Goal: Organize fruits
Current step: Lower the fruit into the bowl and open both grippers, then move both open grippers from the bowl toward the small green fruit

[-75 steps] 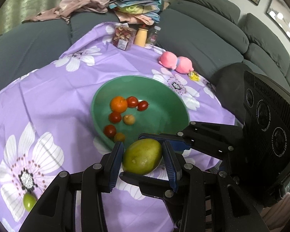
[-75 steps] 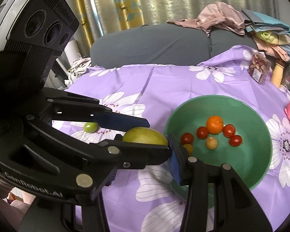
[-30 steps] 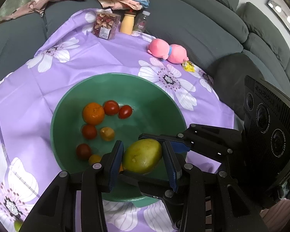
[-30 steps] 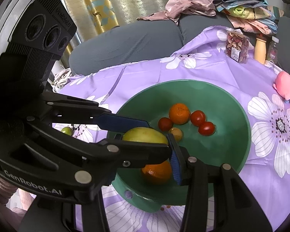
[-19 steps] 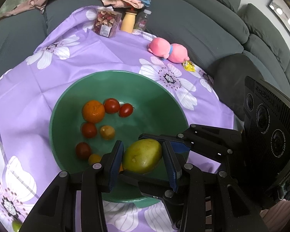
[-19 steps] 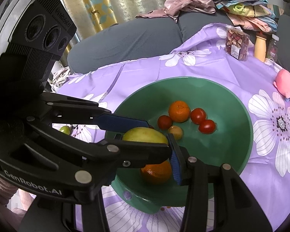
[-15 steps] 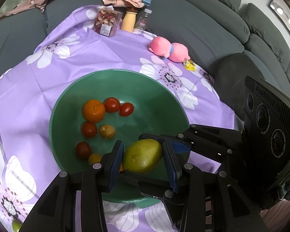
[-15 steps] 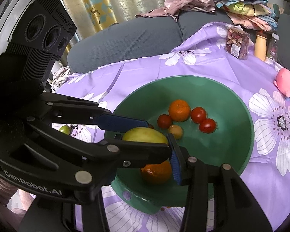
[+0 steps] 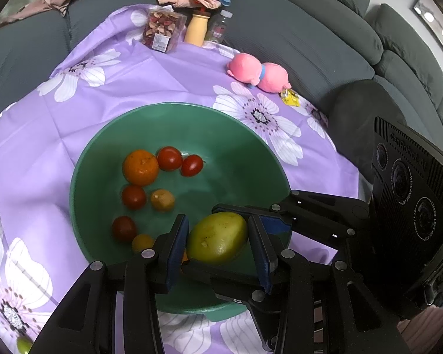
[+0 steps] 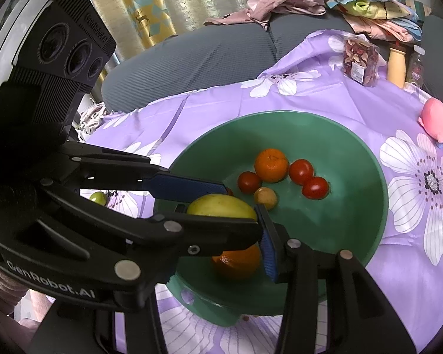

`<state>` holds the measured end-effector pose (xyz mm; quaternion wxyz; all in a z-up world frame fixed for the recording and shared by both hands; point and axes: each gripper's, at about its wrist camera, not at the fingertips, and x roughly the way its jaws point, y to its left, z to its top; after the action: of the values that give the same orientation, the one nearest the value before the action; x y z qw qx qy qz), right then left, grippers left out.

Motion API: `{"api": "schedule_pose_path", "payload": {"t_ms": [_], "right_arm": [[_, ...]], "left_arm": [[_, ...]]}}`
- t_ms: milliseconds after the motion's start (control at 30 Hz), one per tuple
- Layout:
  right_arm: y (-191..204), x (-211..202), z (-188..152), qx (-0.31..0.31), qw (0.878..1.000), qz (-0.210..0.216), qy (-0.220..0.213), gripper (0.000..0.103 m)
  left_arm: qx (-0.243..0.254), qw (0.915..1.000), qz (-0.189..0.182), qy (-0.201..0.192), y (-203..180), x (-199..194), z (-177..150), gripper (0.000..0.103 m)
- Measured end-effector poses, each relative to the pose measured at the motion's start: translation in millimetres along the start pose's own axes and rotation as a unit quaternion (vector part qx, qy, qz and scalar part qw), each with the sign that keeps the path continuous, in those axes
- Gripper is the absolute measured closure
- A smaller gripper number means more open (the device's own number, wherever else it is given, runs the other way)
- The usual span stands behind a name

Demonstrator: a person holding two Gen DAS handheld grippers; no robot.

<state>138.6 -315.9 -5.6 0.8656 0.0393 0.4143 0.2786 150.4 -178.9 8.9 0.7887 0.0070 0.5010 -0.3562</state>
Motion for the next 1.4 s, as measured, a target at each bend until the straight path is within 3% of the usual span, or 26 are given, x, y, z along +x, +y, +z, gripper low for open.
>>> {"api": "schedule_pose_path", "payload": {"t_ms": [500, 800, 1033, 1100, 1400], "right_arm": [[0.2, 0.6, -1.2, 0.007, 1.000, -0.014, 0.005, 0.055], [-1.4, -7.3, -2.0, 0.020, 0.999, -0.027, -0.005, 0.043], [4.6, -17.3, -7.2, 0.016, 0.999, -0.043, -0.012, 0.031], [6.0, -20.1, -9.2, 0.020, 0.999, -0.044, -0.014, 0.026], [17.6, -30.5, -14.6, 0.024, 0.999, -0.045, -0.016, 0.017]], "left_arm": [[-0.008, 0.9999, 0.012, 0.002, 2.2, 1.8, -1.0, 0.061], [-0.023, 0.9989, 0.037, -0.016, 5.7, -13.8, -3.3, 0.026], [-0.040, 0.9967, 0.057, -0.042, 12.8, -38.6, -12.1, 0.015], [-0.043, 0.9957, 0.066, -0.049, 14.9, -46.1, -17.3, 0.005], [-0.086, 0.9899, 0.087, -0.072, 30.5, -76.5, -44.7, 0.005]]}}
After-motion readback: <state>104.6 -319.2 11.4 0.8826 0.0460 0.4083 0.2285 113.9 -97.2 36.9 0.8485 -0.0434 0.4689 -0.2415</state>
